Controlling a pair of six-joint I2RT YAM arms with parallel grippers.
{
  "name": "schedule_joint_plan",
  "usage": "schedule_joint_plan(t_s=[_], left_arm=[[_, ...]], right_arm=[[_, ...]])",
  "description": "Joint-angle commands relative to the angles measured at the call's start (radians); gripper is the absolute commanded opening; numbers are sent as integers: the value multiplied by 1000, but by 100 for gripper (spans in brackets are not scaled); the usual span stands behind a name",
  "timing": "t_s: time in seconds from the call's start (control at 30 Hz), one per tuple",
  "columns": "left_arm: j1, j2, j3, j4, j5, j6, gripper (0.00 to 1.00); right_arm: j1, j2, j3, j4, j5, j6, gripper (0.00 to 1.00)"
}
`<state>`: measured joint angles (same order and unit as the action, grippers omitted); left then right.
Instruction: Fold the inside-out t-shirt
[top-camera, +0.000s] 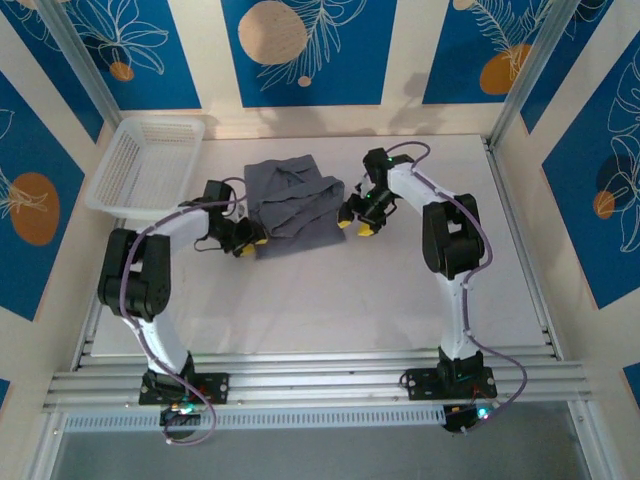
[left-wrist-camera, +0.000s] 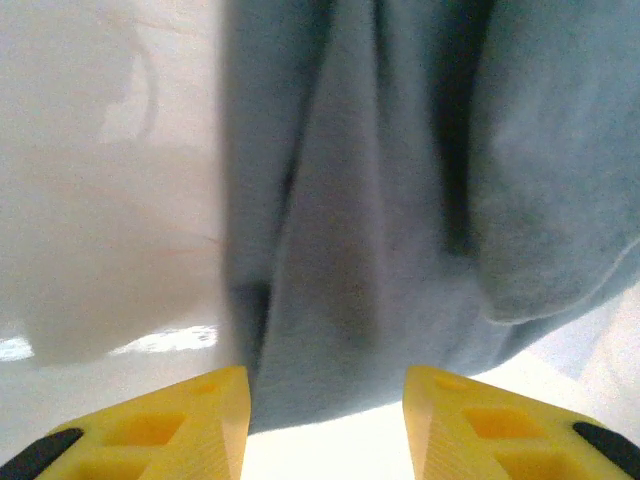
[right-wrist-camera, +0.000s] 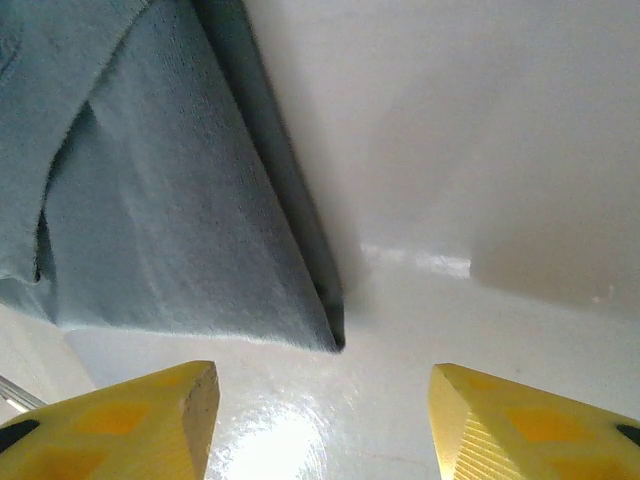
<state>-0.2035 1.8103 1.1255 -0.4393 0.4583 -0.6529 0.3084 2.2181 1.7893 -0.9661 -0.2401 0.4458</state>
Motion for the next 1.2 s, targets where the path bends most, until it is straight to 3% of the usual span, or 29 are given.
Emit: schedule_joint_plan(t_s=[0.0,0.13,0.3,0.6,0.63,0.73,0.8,0.9,1.0,1.17], left_arm=[[-11,46,20,83,65,-29,34],[-11,101,54,83,76,-33,8],[-11,77,9,57,84,3,0],[-51,-203,-283,-7,144,47,0],[-62,-233,-301,-10,155,47,4],[-83,-306,-303,-49,172,62,38],[-82,-341,-278,-68,165,62,46],[-82,-355,-240,-74,201,56,47],[-87,-343,-244,-78,207,60,51],[-96,-277,-224,-3,246,45,76]], right_arm=[[18,40,18,79,-44,27,53],[22,66,42,121,-80,76,29],[28,43,-55,155,-101,76,2],[79,-331,-623,337,-85,141,0],[90,-361,-653,342,-92,136,1],[113,-425,-668,305,-104,123,36],[96,-466,-656,294,-96,155,45],[-3,-521,-668,345,-101,295,46],[-48,-538,-642,382,-8,301,49],[-89,-387,-519,389,13,262,55]])
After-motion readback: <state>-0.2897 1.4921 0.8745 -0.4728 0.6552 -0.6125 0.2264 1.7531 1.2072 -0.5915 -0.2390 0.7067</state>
